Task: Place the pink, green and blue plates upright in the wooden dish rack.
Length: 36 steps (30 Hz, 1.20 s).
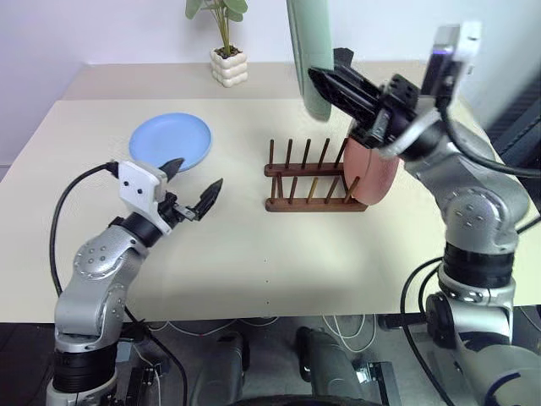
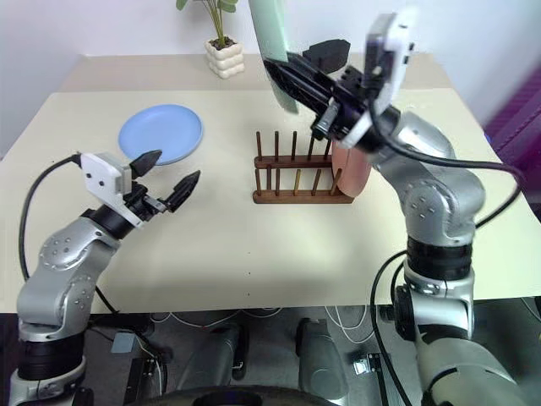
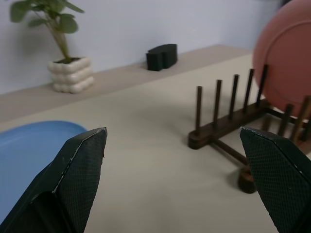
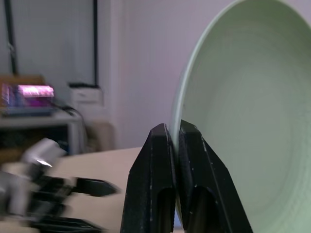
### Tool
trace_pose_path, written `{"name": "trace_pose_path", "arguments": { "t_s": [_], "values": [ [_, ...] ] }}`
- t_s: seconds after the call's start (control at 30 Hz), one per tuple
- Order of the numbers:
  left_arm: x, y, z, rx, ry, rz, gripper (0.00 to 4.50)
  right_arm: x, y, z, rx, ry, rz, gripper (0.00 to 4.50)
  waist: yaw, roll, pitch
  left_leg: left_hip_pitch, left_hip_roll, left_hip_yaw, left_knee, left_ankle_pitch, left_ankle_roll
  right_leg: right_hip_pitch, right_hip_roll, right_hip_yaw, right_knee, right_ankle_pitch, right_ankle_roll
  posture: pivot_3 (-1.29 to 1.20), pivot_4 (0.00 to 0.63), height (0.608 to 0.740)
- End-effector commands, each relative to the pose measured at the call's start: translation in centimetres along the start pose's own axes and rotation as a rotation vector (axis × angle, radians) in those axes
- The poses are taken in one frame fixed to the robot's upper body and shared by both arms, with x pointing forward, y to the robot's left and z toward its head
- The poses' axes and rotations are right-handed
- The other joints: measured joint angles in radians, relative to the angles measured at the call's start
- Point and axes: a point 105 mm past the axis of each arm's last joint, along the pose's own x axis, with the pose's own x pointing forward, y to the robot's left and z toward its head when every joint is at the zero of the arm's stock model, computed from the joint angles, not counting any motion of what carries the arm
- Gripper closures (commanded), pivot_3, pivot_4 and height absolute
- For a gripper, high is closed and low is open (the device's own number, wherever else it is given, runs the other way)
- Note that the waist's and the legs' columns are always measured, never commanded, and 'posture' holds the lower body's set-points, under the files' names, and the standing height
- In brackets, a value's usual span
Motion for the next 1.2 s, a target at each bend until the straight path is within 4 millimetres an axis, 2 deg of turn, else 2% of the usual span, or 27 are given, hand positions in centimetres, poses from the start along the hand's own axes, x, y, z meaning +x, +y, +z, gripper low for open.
{"name": "trace_pose_path", "arguments": {
  "t_s": [0.03,0.23,0.4,0.63,1.2],
  "values": [
    [0.2,-1.1,1.1,0.015,-0.042,-0.057,0.02,-1.1,0.8,1.3,0.052,-0.043,0.004,4.50,-0.002,0.000,0.000,0.000,0.000,0.000,0.000,0.000,0.000,0.000,0.000,0.000,0.000,0.000,0.000,0.00,0.150,0.735],
    [0.8,-2.1,1.1,-0.021,-0.049,-0.114,0.02,-2.5,-1.6,0.6,0.184,-0.050,-0.132,4.50,-0.001,0.000,0.000,0.000,-0.001,0.001,0.000,0.000,0.000,0.000,0.001,0.000,0.000,0.000,0.000,0.00,0.150,0.735],
    [0.9,-2.7,1.0,-0.036,-0.056,-0.142,0.02,-3.1,-3.1,-0.8,0.247,-0.004,-0.207,4.50,-0.001,0.000,0.000,0.000,-0.001,0.001,0.000,0.000,0.000,0.000,0.001,0.000,0.000,0.001,0.001,0.00,0.150,0.735],
    [0.5,-3.2,0.9,-0.044,-0.054,-0.161,0.02,-3.2,-3.5,-2.3,0.291,0.035,-0.228,4.50,-0.002,0.000,0.000,0.000,-0.001,0.001,0.000,0.000,0.000,0.000,0.001,0.000,0.000,0.001,0.001,0.00,0.150,0.735],
    [0.5,-3.8,0.8,-0.055,-0.060,-0.172,0.02,-4.1,-3.9,-4.3,0.405,0.060,-0.288,4.50,-0.001,0.000,0.000,0.000,-0.001,0.001,0.000,0.000,0.000,0.000,0.001,0.000,-0.001,0.000,0.001,0.00,0.150,0.735]
  ]
}}
